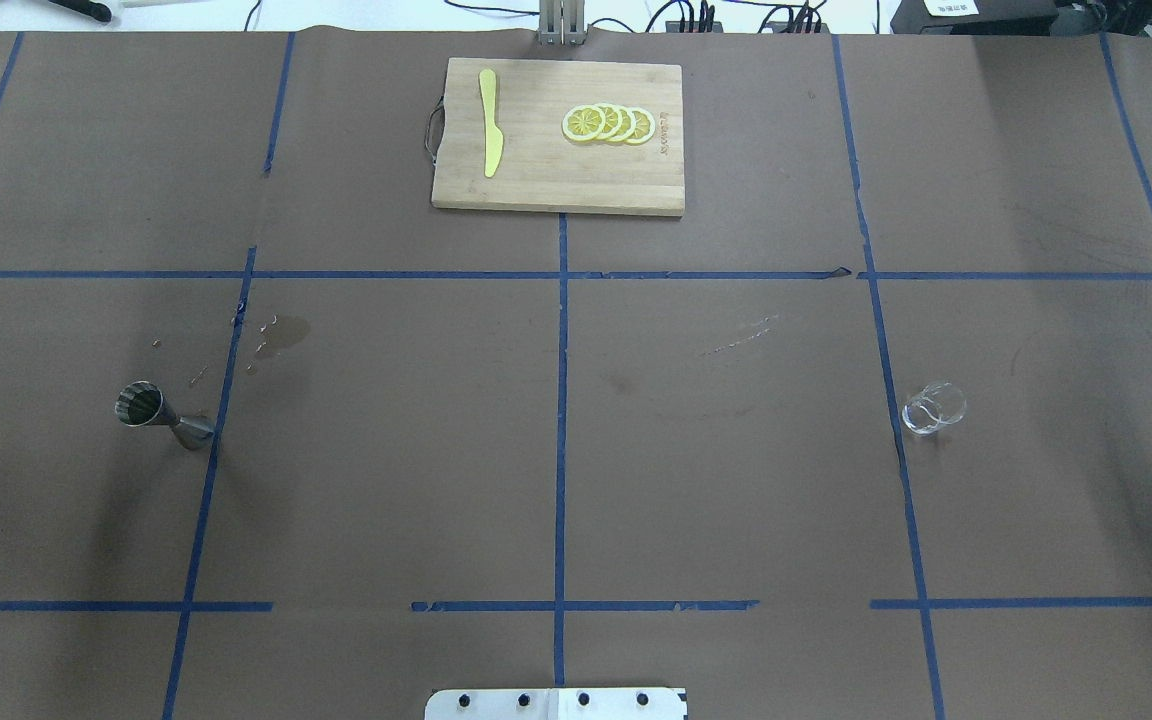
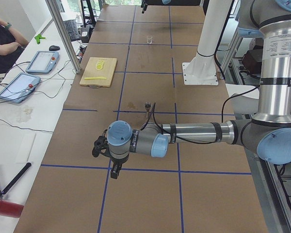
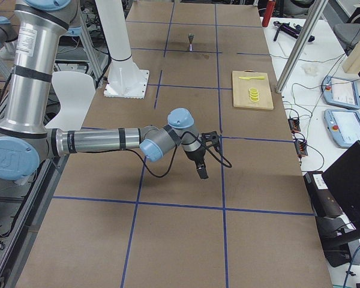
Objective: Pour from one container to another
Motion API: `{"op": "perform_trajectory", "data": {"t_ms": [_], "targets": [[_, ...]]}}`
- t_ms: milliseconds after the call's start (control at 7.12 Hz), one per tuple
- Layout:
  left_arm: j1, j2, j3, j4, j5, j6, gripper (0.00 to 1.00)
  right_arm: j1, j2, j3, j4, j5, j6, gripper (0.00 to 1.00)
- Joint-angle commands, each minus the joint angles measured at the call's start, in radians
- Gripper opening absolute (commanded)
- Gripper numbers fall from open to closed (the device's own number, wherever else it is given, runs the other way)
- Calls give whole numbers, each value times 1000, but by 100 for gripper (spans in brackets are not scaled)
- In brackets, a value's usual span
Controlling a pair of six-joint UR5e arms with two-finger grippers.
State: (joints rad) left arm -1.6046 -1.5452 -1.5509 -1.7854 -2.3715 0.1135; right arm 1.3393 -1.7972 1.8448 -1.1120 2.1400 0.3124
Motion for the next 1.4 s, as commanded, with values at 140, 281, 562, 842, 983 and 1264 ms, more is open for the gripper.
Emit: {"op": "perform_trajectory", "data": {"t_ms": [140, 281, 562, 842, 983, 1264], "targets": [[0, 2, 2, 0, 0, 0, 100, 222, -25, 18, -420, 180, -239, 100], [0, 2, 3, 0, 0, -2, 100, 225, -51, 16, -423, 137, -303, 100], [2, 1, 2, 1, 0, -3, 100, 236, -68, -2, -422, 139, -326, 100], [2, -1, 2, -9, 2, -5, 100, 235, -64, -51, -414, 144, -315, 100], [3, 1, 15, -11, 2, -3, 100, 235, -64, -55, -414, 147, -315, 100], [3, 4, 20, -6, 15, -6, 100, 236, -62, -53, -413, 143, -322, 100]]}}
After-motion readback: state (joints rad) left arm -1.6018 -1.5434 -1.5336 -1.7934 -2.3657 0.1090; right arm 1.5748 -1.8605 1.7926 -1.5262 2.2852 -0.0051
